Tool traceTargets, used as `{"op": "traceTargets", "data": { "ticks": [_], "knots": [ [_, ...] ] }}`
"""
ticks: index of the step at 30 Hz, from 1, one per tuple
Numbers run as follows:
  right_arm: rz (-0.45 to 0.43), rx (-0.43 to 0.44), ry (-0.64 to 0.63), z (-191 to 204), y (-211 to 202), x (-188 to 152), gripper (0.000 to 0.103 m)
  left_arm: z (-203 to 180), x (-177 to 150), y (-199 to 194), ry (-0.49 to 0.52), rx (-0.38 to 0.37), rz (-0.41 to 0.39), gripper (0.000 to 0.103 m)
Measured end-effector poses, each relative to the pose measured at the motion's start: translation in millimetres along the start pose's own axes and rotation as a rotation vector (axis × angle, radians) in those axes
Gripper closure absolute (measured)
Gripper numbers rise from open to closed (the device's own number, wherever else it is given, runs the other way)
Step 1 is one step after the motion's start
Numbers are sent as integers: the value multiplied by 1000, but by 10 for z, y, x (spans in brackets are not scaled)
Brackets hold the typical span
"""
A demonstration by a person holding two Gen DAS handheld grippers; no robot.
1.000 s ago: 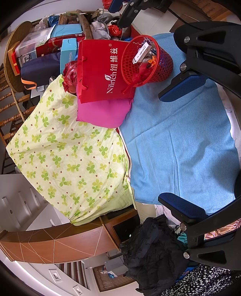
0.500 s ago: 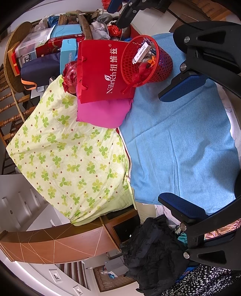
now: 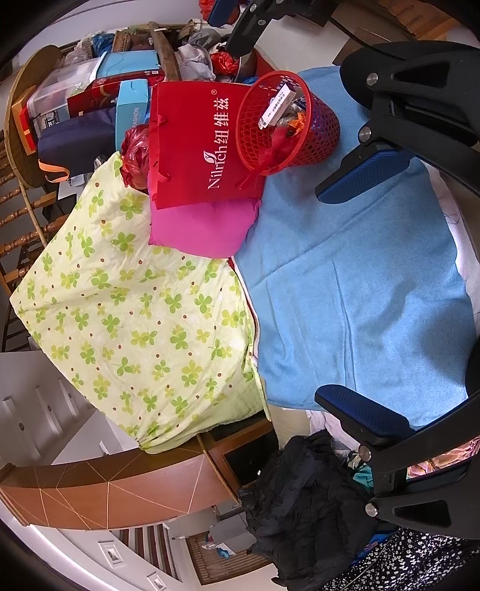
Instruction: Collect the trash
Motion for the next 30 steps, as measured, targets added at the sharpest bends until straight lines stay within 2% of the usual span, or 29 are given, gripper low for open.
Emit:
{"op": "traceTargets", "data": {
  "ticks": [30],
  "knots": [
    [0, -4, 0, -56, 16, -5, 27, -50, -27, 39, 4, -4, 6, 5]
  ]
}}
Point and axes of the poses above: each gripper's, at about its wrist camera, not at the fingertips, and y roughly the way its jaws point, z to its left, x to its top, the point moved 7 cm from there along y, roughly the way its jaws point, and after that the axes turned 10 degrees about -y, right-handed, at the moved point
